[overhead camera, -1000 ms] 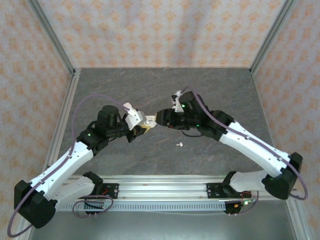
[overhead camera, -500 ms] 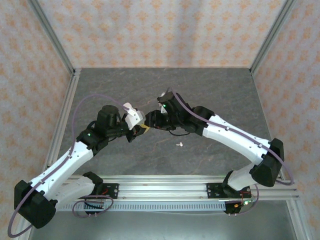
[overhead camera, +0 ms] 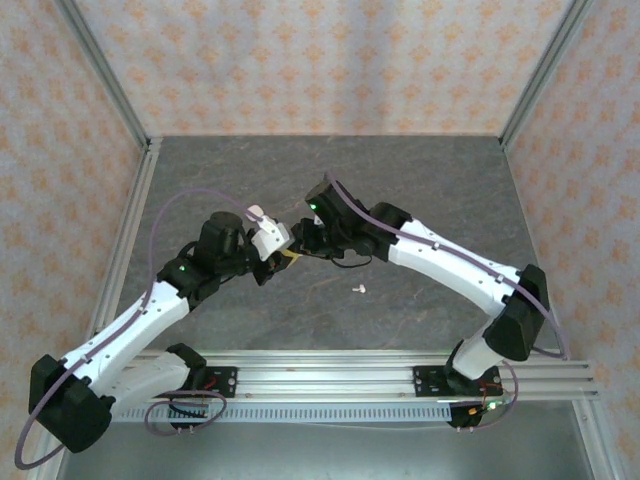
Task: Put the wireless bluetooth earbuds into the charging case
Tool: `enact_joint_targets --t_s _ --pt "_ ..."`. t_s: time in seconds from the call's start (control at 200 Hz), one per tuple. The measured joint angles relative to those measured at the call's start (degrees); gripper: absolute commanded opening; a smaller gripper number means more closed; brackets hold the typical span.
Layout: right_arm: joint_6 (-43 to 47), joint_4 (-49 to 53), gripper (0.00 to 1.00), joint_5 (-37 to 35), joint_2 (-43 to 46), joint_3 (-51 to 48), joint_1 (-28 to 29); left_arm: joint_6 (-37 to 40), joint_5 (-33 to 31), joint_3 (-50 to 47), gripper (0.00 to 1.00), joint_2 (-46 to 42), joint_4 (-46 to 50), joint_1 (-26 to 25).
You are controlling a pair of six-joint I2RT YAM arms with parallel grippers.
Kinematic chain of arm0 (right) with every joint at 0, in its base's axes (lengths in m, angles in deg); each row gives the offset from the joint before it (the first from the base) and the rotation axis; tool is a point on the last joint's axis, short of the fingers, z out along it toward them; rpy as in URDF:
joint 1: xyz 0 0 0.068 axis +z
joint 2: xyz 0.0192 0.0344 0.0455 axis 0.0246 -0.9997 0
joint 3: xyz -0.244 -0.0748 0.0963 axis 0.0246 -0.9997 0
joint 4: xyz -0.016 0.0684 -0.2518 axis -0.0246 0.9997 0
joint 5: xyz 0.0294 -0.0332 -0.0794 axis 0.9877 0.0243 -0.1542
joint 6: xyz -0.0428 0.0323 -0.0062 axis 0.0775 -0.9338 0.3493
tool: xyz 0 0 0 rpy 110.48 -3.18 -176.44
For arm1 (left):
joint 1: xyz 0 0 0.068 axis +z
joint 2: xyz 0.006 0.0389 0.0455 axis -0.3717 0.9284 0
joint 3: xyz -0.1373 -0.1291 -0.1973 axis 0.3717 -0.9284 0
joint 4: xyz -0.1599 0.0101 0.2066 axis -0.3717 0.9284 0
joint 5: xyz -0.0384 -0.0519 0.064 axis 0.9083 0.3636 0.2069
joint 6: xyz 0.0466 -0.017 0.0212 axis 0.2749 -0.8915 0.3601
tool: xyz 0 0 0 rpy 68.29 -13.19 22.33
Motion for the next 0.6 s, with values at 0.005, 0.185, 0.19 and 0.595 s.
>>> enact_joint_targets --t_s 0.005,0.185,0.19,0.595 --pt "0.0 0.1 0.31 0.0 -0.1 0.1 0.0 0.0 -0.1 0.0 0.00 0.0 0.0 -0.1" --pt "-0.1 3.4 0.16 0.0 -2.4 3.5 -0.2 0.4 -3.9 0.0 0.00 0.2 1.2 -1.8" --pt "-0.2 3.5 0.15 0.0 -2.5 3.6 -0.2 0.4 -4.0 0.0 0.00 0.2 1.2 -1.8" --pt "0.2 5.4 0.03 -0.7 -2.3 4.9 -0.3 1.5 -8.3 0.0 0.00 -0.9 1.9 -2.8"
